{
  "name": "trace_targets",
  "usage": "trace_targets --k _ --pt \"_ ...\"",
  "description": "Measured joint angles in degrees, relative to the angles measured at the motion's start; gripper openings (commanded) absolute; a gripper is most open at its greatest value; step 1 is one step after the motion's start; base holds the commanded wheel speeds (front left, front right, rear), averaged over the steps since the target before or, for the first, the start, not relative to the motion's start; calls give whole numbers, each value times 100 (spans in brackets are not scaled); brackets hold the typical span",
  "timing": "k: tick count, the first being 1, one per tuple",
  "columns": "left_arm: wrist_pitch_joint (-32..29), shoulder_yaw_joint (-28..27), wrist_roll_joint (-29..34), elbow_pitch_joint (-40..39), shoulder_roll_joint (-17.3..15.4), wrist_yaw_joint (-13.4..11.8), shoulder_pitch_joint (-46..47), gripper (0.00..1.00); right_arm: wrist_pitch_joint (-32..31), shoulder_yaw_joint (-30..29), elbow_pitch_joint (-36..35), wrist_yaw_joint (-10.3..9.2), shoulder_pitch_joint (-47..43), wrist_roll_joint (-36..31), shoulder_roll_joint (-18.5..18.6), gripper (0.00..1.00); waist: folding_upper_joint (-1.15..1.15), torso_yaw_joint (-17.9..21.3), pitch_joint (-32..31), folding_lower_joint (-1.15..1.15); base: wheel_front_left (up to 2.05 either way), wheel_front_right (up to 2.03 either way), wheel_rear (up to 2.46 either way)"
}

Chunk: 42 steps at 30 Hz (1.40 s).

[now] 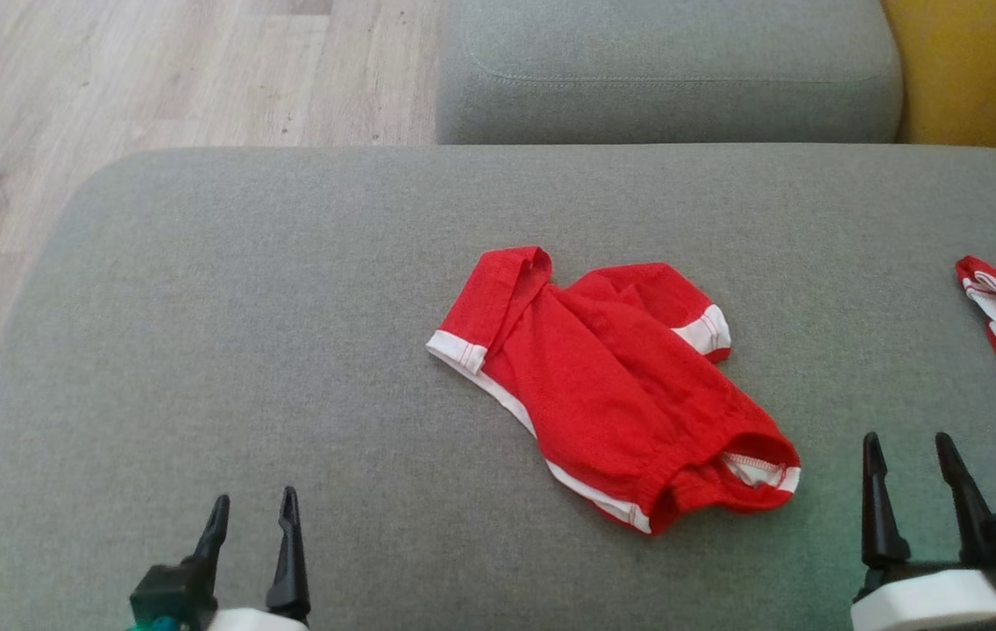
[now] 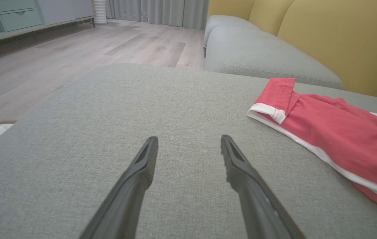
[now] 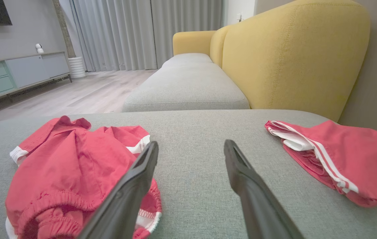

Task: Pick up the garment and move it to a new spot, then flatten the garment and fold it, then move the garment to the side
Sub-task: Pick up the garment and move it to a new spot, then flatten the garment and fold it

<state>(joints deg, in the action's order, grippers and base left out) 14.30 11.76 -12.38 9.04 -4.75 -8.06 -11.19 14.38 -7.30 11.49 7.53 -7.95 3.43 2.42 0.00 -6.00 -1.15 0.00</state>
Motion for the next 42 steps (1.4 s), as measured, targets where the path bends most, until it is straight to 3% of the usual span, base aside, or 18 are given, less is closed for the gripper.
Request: trace_targets --k 8,12,17,25,34,42 --pt "0 -137 122 9 102 144 7 100 0 105 25 0 1 0 -1 100 0 106 28 0 0 0 0" --pt "0 97 223 -99 130 336 203 100 0 97 20 0 6 0 -1 100 0 232 75 0 0 0 0" --pt "0 1031 199 -166 140 612 1109 100 0 108 -73 0 47 2 -1 100 0 515 179 0 0 0 0" --pt "-631 3023 -386 346 152 598 2833 100 0 187 -212 0 391 88 -2 100 0 1208 513 0 0 0 0" --pt "-1660 4670 -1397 1216 154 338 3953 100 0 294 -205 0 668 338 -1 100 0 2051 1011 -1 0 0 0" --pt "-2154 5435 -1922 2105 144 -224 4536 100 0 391 -135 0 808 520 -1 100 0 2630 1316 -1 0 0 0"
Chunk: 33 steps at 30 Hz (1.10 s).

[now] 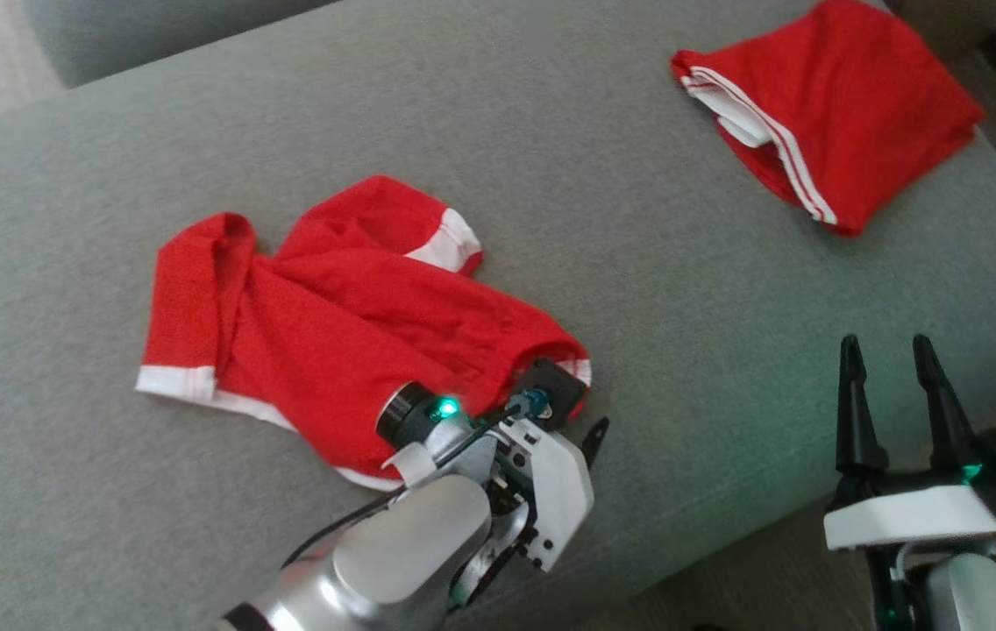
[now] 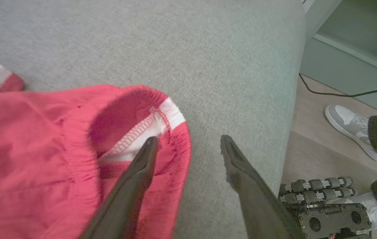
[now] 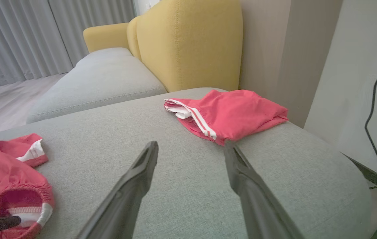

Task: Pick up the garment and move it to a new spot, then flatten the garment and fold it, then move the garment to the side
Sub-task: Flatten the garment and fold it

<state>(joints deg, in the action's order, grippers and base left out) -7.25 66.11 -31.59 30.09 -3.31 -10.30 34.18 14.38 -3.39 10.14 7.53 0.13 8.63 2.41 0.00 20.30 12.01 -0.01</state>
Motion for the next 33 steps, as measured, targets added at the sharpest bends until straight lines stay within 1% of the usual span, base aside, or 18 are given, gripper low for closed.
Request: trace_targets --k 3,8,9,10,11,13,16,20,21,22,23,24,25,28,31,32,33 --pt "4 237 -114 253 9 -234 177 100 0 35 24 0 59 38 0 100 0 166 63 0 0 0 0" --pt "21 542 -200 605 13 -435 502 100 0 70 69 0 59 38 0 100 0 249 68 0 0 0 0" --pt "22 561 -200 700 14 -444 564 71 0 81 81 0 59 38 0 100 0 259 60 0 0 0 0" --pt "27 588 -201 782 13 -441 619 31 0 90 91 0 59 38 0 100 0 266 49 0 0 0 0" --pt "37 639 -201 949 15 -424 686 0 0 110 100 0 59 38 0 100 0 279 26 1 0 0 0" --pt "134 705 -268 1029 19 -380 710 0 0 113 115 0 60 38 0 100 0 288 -2 0 0 0 0" --pt "394 634 -589 1015 20 -375 709 0 0 42 123 0 58 47 0 100 0 257 -54 0 0 0 0" --pt "747 160 -1156 659 23 -330 843 0 0 -62 163 0 44 99 -1 100 0 176 -155 1 0 0 0" --pt "814 36 -1226 603 30 -323 979 0 0 -81 165 0 41 100 0 100 0 151 -182 1 0 0 0" --pt "850 -148 -1340 548 36 -267 1171 0 0 -97 167 0 37 105 0 100 0 123 -209 1 0 0 0" --pt "860 -222 -1326 543 1 -222 1429 0 0 -99 166 0 37 107 0 100 0 95 -233 0 0 0 0" --pt "893 -334 -1332 530 -60 -180 1722 0 0 -90 167 0 37 107 0 100 0 72 -262 0 0 0 0" --pt "884 -538 -1422 493 -131 -73 1984 0 0 -71 166 0 37 107 0 100 0 57 -295 0 0 0 0" --pt "760 -1001 -1689 437 -549 267 2668 0 0 -14 170 0 34 107 0 100 0 56 -379 1 0 0 0" --pt "728 -1217 -1751 554 -1062 535 3056 0 0 94 191 0 32 105 0 100 0 115 -449 1 0 0 0" --pt "728 -1217 -1751 554 -1062 535 3056 0 0 94 191 0 32 105 0 100 0 115 -449 1 0 0 0" --pt "735 -1336 -1811 612 -1165 632 3112 0 0 121 198 0 30 105 0 100 0 139 -475 1 0 0 0"
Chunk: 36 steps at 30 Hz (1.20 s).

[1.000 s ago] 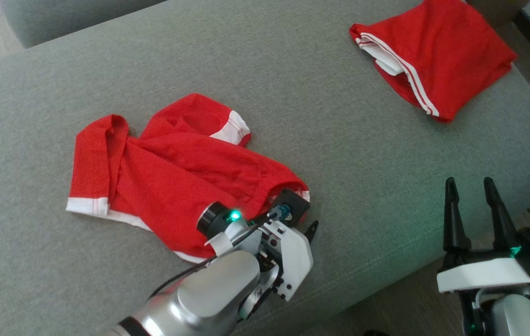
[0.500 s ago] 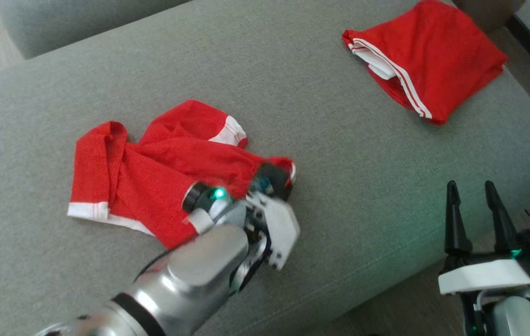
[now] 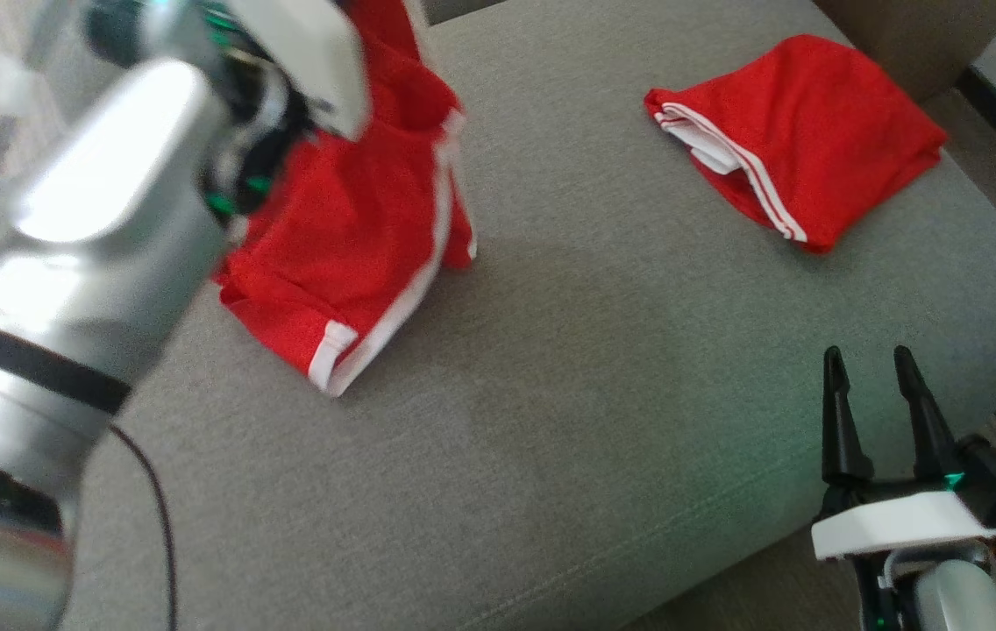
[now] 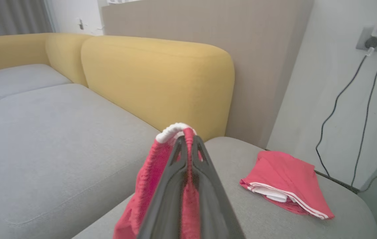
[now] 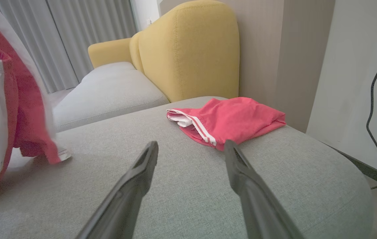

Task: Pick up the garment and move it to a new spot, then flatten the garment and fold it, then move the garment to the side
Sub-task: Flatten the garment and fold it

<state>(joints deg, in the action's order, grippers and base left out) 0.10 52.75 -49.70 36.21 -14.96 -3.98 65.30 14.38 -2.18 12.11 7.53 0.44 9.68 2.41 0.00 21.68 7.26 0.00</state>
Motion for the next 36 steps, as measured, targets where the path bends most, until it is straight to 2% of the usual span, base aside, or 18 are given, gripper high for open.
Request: trace_targets --k 4,6,10,17,20,22,24,30,33,36 --pt "283 -282 -163 225 -240 413 212 0 0 69 41 0 -10 -2 1 100 0 103 -100 0 0 0 0" --pt "449 -363 -192 279 -237 624 349 0 0 124 53 0 -12 -2 1 100 0 148 -138 0 0 0 0" --pt "805 -553 -338 205 -182 886 620 0 0 122 54 0 -36 -2 2 100 0 177 -169 0 0 0 0" --pt "928 -290 -565 -721 19 1100 572 0 0 -73 23 0 -125 0 2 100 0 -76 -62 0 0 0 0" --pt "795 94 -764 -1562 -20 1111 -90 0 0 -137 0 0 -126 0 1 100 0 -273 -44 0 0 0 0" --pt "692 360 -880 -2124 -165 1103 -798 0 0 -200 -13 0 -129 -1 1 100 0 -422 -44 0 0 0 0" --pt "561 647 -979 -2695 -461 967 -1592 0 0 -259 -29 0 -152 -7 2 100 0 -584 -40 0 0 0 0" --pt "698 955 -1093 -3978 -1472 59 -3482 0 0 -422 -86 0 -289 -129 0 100 0 -1135 -4 0 0 0 0" --pt "983 1000 -936 -4114 -1750 -289 -3981 0 0 -406 -96 0 -303 -219 -1 100 0 -1415 20 0 0 0 0" --pt "1279 900 -1050 -4010 -1762 -372 -4446 0 0 -397 -89 0 -311 -322 -1 100 0 -1680 37 0 0 0 0"
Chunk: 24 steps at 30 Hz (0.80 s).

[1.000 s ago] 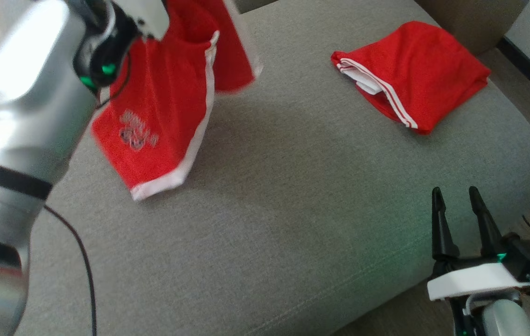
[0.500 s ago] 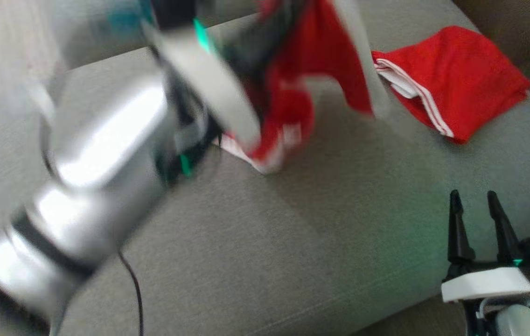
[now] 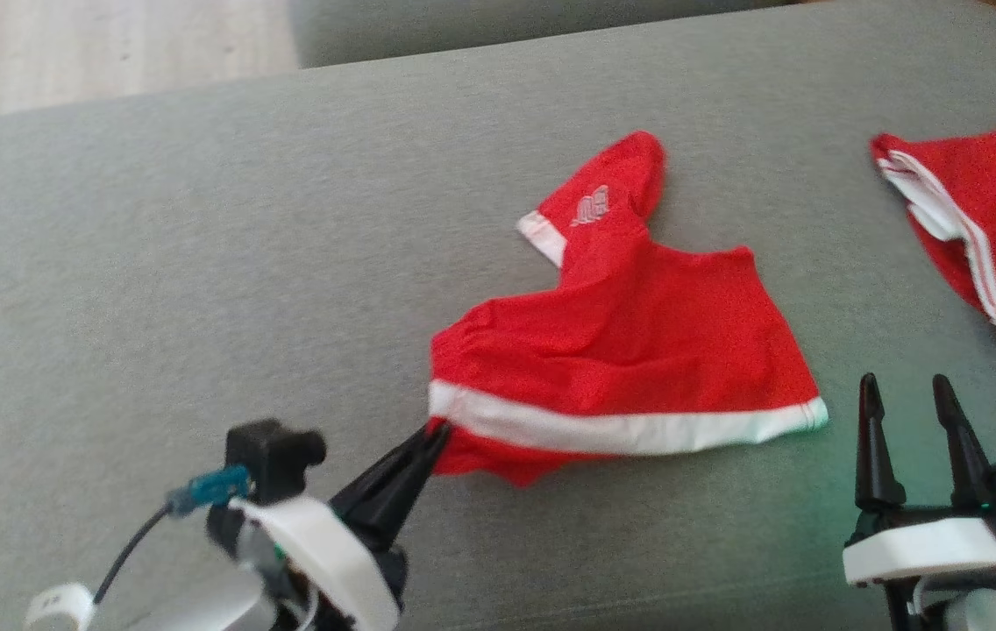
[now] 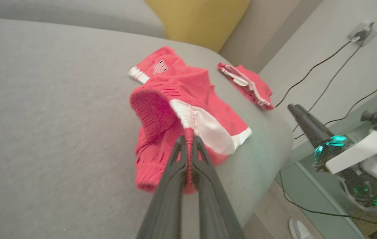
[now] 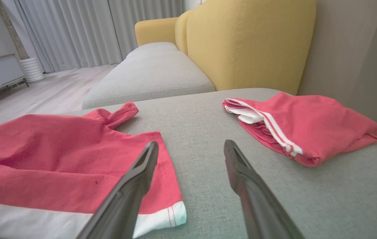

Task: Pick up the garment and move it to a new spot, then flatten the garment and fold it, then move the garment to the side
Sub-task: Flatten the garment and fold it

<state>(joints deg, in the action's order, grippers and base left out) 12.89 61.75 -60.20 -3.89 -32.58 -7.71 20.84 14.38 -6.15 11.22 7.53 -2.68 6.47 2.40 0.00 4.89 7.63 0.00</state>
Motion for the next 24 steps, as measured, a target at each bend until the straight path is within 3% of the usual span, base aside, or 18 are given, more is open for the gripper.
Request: trace_targets --k 5,8,12,13,14,15,16,17,18,24 --pt "135 -601 267 783 141 78 -548 0 0 26 20 0 -5 -144 0 100 0 -377 1 0 0 0 0" --pt "141 -1287 613 1115 439 336 -799 0 0 30 25 0 -19 -220 0 100 0 -548 -19 0 0 0 0" --pt "140 -1695 962 1419 839 705 -1172 0 0 21 40 0 -19 -254 0 100 0 -639 -48 0 0 0 0" --pt "140 -1766 1056 1500 932 767 -1263 7 0 21 44 0 -19 -256 0 100 0 -644 -56 0 0 0 0" --pt "140 -1825 1113 1579 1006 809 -1344 22 0 22 54 0 -19 -280 0 100 0 -642 -65 0 0 0 0" --pt "140 -1842 1156 1658 1056 861 -1412 22 0 24 65 0 -19 -311 0 100 0 -636 -72 0 0 0 0" --pt "140 -1869 1206 1731 1104 887 -1481 37 0 32 80 0 -19 -312 0 100 0 -628 -80 0 0 0 0" --pt "140 -1913 1222 1797 1152 931 -1558 60 0 42 92 0 -19 -312 0 100 0 -619 -89 0 0 0 0" --pt "140 -1958 1222 1861 1195 931 -1636 100 0 46 102 0 -20 -312 0 100 0 -608 -101 0 0 0 0" --pt "140 -2883 1662 1583 1466 739 -2051 100 0 -15 90 0 -32 -361 0 100 0 -544 -177 0 0 0 0"
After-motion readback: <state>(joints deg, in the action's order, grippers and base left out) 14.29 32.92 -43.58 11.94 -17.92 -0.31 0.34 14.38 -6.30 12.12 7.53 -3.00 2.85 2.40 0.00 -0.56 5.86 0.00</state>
